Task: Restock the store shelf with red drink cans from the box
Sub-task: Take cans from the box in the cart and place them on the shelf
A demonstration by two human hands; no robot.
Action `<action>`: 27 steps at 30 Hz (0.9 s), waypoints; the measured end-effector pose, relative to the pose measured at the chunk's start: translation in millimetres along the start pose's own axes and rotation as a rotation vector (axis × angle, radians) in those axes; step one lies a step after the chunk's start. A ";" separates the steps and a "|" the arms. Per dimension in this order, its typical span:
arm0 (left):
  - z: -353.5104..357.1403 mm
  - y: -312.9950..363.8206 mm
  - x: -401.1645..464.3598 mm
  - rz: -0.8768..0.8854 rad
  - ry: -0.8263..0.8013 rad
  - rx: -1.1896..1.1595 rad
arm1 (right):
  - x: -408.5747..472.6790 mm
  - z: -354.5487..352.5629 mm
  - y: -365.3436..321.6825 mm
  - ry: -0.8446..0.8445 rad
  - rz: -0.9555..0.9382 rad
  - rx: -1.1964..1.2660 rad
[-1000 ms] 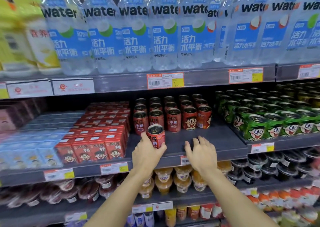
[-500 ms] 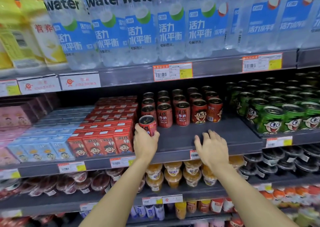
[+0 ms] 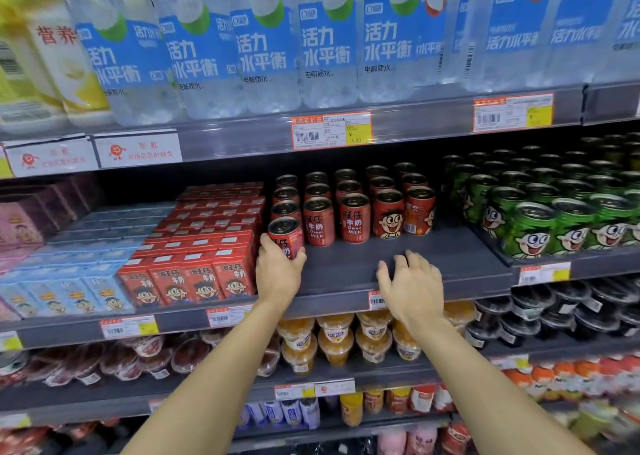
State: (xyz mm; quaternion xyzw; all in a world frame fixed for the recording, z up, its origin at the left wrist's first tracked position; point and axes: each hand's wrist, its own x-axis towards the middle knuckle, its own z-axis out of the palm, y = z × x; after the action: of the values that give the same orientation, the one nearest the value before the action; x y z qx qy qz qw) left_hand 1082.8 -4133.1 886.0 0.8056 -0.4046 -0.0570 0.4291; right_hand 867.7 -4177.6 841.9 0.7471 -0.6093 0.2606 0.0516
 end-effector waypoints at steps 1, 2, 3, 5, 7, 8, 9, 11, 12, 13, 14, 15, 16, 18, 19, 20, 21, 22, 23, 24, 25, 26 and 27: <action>-0.3 0.8 0.3 -0.005 -0.002 0.002 | 0.3 -1.0 -0.4 -0.012 -0.001 0.001; -1.0 1.7 0.2 -0.011 -0.004 0.003 | 0.3 -1.9 -0.9 -0.023 -0.003 0.003; -1.8 2.4 -0.4 -0.015 -0.007 0.004 | 0.2 -2.5 -1.0 -0.033 -0.005 0.005; -4.2 3.1 -2.2 -0.021 -0.030 0.017 | -0.2 -3.7 -0.7 -0.047 -0.009 0.013; -6.7 2.7 -6.8 -0.024 -0.087 0.066 | -0.4 -3.8 0.0 -0.058 -0.012 0.020; -7.7 1.7 -10.6 -0.028 -0.117 0.099 | -0.4 -3.3 0.4 -0.062 -0.013 0.023; -9.0 0.3 -15.7 -0.026 -0.140 0.145 | -0.4 -2.9 0.4 -0.066 -0.013 0.026; -10.8 -4.1 -30.1 0.021 -0.164 0.285 | -0.9 -2.1 0.6 -0.065 -0.012 0.028; -11.7 -6.7 -37.6 0.070 -0.159 0.365 | -1.0 -2.1 0.8 -0.068 -0.011 0.028; -12.9 -8.9 -44.0 0.123 -0.142 0.441 | -0.8 -2.3 0.7 -0.074 -0.011 0.027; -14.0 -10.5 -48.9 0.172 -0.124 0.509 | -0.6 -1.9 0.9 -0.082 -0.013 0.028; -14.8 -11.9 -52.2 0.211 -0.110 0.566 | -0.4 -2.4 1.0 -0.087 -0.015 0.030; -15.1 -13.1 -54.2 0.245 -0.106 0.613 | 0.1 -2.9 0.8 -0.093 -0.018 0.029; -15.4 -16.1 -55.0 0.285 -0.106 0.654 | 1.4 -5.3 1.0 -0.112 -0.024 0.015; -14.6 -18.4 -54.7 0.301 -0.102 0.657 | 2.5 -6.8 1.5 -0.130 -0.022 0.003; -13.2 -21.1 -54.9 0.318 -0.091 0.653 | 3.9 -8.4 2.0 -0.148 -0.019 -0.004; -11.5 -24.4 -55.9 0.335 -0.072 0.644 | 5.1 -9.5 2.0 -0.156 -0.018 -0.009; -8.9 -27.7 -57.6 0.355 -0.046 0.629 | 5.7 -11.1 2.3 -0.155 -0.016 -0.013; -6.1 -31.6 -59.2 0.377 -0.011 0.607 | 6.2 -11.8 1.7 -0.156 -0.018 -0.018; -3.4 -35.0 -60.3 0.399 0.023 0.583 | 6.2 -12.0 1.1 -0.160 -0.018 -0.024; -2.0 -37.5 -61.9 0.413 0.046 0.568 | 5.3 -12.7 0.4 -0.168 -0.016 -0.034; -1.1 -39.5 -63.2 0.416 0.052 0.565 | 4.2 -12.6 -0.4 -0.176 -0.014 -0.043; -1.1 -39.5 -64.2 0.411 0.043 0.570 | 3.1 -13.2 -0.8 -0.180 -0.014 -0.050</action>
State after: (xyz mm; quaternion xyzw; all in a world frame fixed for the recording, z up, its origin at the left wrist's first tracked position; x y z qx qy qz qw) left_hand 1064.3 -4075.3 841.1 0.7957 -0.5488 0.1629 0.1978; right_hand 864.5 -4175.0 854.9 0.7701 -0.6127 0.1767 0.0170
